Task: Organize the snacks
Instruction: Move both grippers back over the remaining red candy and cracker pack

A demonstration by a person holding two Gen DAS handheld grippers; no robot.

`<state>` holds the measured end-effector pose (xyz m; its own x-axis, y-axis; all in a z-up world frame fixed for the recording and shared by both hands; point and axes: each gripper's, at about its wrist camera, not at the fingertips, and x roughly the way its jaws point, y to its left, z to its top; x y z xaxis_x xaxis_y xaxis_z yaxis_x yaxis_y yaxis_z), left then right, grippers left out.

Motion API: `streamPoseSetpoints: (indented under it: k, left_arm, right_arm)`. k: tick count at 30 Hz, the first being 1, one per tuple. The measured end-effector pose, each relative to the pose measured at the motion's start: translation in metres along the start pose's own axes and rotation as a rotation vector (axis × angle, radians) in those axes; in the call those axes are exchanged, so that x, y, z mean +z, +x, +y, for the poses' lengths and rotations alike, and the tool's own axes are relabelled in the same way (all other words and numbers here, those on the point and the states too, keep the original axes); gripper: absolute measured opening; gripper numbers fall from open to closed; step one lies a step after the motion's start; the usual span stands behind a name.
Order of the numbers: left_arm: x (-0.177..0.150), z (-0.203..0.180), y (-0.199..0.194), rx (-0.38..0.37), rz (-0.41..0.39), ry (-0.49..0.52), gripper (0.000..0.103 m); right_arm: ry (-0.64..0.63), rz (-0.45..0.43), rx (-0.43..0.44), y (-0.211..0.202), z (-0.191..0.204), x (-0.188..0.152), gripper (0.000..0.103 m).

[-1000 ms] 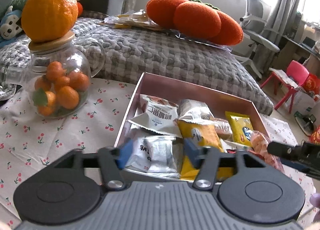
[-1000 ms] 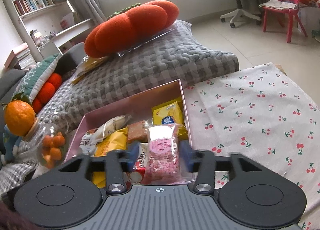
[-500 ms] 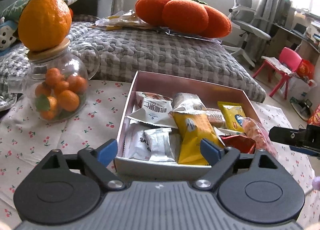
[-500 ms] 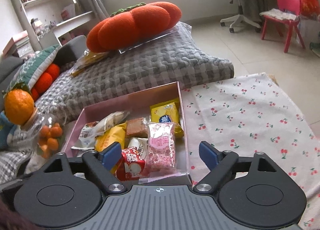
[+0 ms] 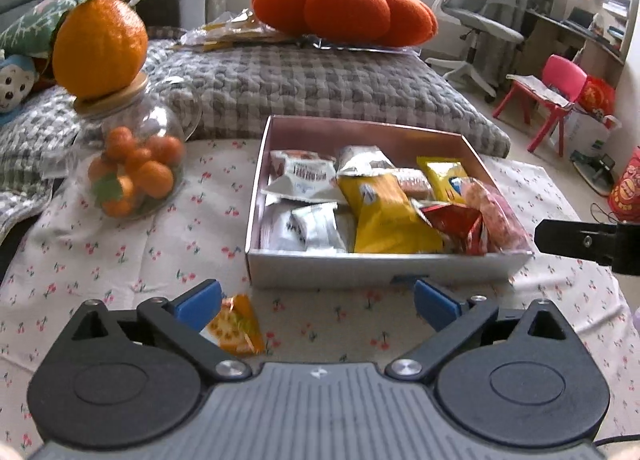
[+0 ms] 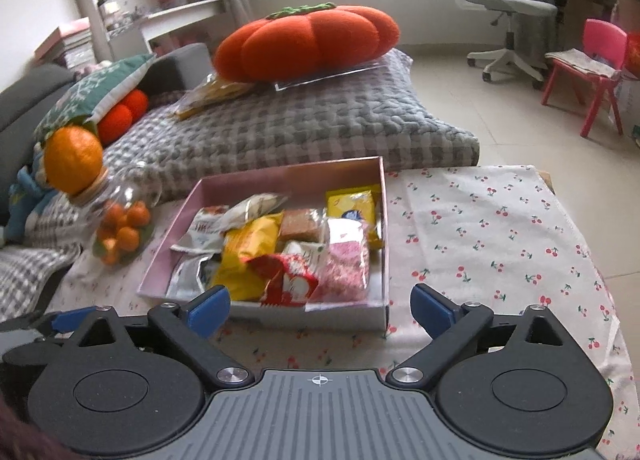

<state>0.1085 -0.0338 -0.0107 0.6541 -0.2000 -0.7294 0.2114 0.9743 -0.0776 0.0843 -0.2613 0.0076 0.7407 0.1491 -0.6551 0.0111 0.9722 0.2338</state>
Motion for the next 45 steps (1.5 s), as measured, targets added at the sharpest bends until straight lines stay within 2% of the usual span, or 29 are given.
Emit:
streamPoseSetpoints:
  k: [7,17,39,45]
  left_arm:
    - [-0.011,0.011,-0.012,0.002,0.037,-0.003,0.103]
    - [-0.03,0.032,-0.026,0.028,0.076,0.043,0.103]
    - [-0.052,0.09,-0.031,0.099,0.139,0.056,0.103]
    - [-0.055,0.103,-0.023,0.087,0.157,0.025,0.096]
  right_arm:
    - [0.002,0.022,0.015,-0.009,0.002,-0.01,0.098]
    - [-0.041,0.073,-0.018,-0.015,0.009,-0.023,0.099]
    - [-0.18,0.127,-0.003,0.004,0.056,-0.046,0.099]
    - [-0.203,0.144,0.005,0.015,0.073,-0.049,0.099]
